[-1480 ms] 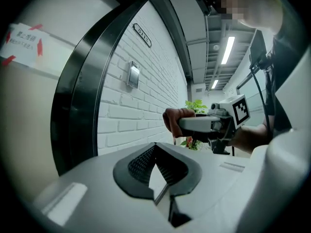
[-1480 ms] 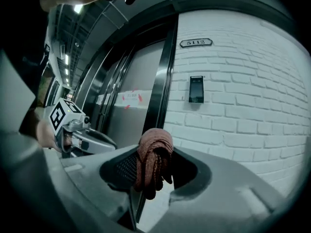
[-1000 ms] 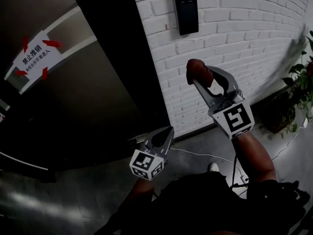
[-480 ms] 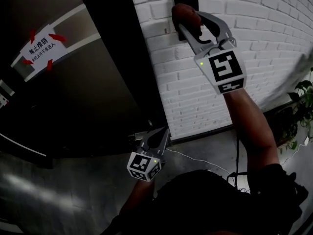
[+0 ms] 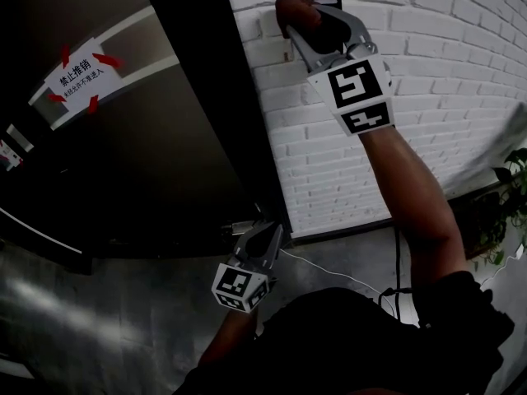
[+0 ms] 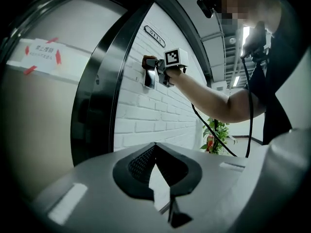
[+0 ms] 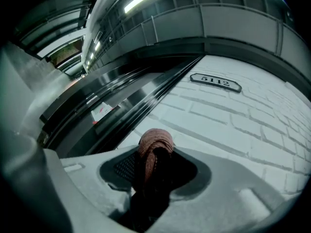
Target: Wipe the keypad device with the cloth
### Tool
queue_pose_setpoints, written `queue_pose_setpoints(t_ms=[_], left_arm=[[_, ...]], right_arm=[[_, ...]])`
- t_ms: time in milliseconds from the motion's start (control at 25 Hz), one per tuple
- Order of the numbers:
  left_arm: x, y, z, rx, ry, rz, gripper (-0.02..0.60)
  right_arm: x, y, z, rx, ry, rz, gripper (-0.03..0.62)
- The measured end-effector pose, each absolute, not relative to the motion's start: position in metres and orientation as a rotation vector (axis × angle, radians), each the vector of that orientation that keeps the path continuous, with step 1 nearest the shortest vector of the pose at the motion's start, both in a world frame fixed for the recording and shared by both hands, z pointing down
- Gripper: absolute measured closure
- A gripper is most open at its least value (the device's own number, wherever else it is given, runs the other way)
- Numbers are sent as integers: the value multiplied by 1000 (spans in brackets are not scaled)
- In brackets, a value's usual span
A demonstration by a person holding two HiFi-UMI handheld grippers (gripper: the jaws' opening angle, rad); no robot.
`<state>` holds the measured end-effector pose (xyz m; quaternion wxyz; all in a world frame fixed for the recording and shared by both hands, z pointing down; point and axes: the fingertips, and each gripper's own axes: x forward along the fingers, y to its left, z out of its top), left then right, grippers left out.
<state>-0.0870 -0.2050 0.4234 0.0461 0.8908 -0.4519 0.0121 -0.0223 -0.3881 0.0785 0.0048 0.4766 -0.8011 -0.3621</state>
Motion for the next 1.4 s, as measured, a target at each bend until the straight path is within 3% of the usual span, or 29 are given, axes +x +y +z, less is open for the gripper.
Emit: queue_pose_setpoints(t_ms=[1400], left_arm=[[-67,-208,424,2738,-1328,56,565]], right_arm=[[56,-403,81,1667,-2366,-1106,450]])
